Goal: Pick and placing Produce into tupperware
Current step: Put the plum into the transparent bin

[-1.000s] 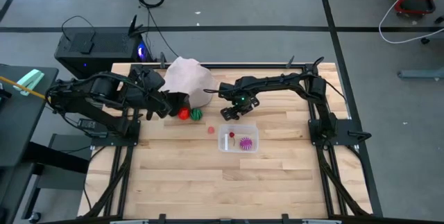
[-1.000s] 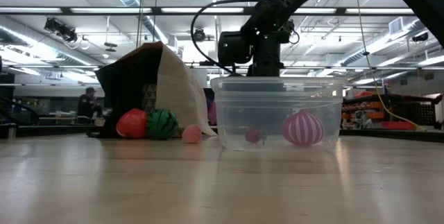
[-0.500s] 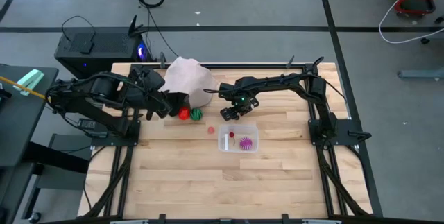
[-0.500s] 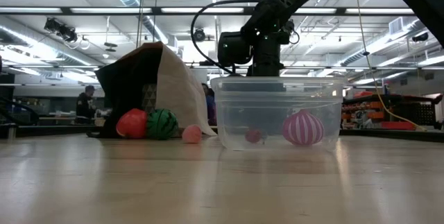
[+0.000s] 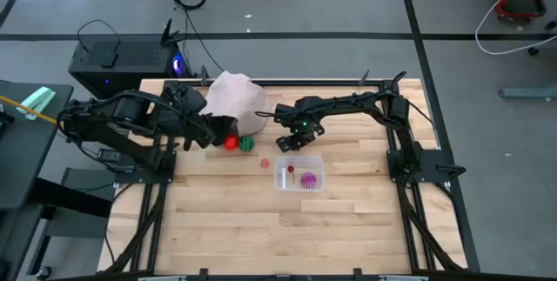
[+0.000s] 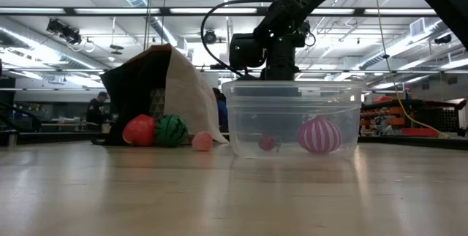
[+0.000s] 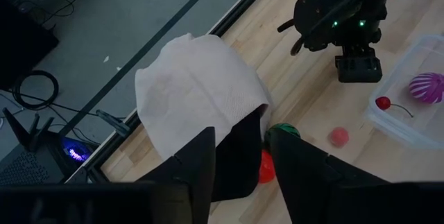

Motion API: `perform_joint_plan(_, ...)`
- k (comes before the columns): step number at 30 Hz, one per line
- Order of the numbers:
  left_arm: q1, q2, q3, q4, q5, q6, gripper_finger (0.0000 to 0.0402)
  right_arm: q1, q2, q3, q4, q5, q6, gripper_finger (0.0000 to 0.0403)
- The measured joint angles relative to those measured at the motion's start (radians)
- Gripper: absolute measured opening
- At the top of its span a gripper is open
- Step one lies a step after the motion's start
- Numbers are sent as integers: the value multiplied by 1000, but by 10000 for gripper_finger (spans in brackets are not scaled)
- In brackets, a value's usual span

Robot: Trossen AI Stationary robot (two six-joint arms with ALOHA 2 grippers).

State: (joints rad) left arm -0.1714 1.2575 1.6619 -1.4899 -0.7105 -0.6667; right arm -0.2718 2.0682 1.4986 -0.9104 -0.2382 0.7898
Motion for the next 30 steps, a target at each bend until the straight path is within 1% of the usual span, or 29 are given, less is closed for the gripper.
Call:
perform_joint_plan(7, 0, 0, 0, 0, 0, -1, 150, 0, 0, 0, 1, -7, -4, 165)
perform_joint_plan(19, 0, 0, 0, 0, 0, -1, 142, 0, -1, 0, 32, -13, -8, 89)
perform_joint_plan(30, 0, 0, 0, 0, 0, -1, 151, 0, -1, 0, 46, -10, -44, 38)
